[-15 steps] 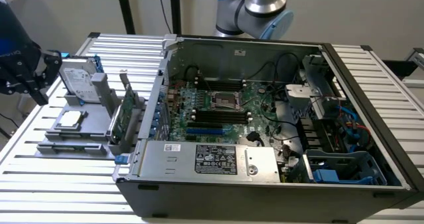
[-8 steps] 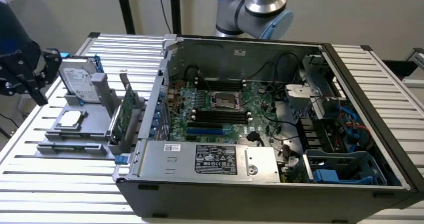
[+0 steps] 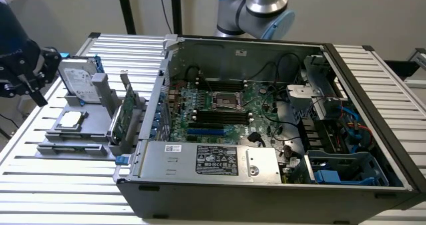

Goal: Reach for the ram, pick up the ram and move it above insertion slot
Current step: 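Pick up the ram and move it above insertion slot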

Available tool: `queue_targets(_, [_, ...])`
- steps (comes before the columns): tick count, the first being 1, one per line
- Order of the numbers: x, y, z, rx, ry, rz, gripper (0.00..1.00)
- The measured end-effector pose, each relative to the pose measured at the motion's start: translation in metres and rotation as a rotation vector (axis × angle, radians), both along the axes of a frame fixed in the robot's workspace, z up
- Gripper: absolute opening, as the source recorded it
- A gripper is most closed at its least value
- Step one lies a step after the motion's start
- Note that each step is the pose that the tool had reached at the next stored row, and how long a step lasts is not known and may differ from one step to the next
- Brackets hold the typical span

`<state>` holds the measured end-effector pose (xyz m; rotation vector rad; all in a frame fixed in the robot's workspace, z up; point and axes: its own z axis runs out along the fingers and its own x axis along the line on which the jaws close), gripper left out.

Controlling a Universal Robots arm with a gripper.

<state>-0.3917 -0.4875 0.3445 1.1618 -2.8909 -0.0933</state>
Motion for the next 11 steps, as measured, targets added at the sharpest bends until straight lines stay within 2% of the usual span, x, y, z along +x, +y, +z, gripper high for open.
queue_targets(11, [0.0, 0.0, -0.001, -0.0001, 0.0, 0.2, 0.11])
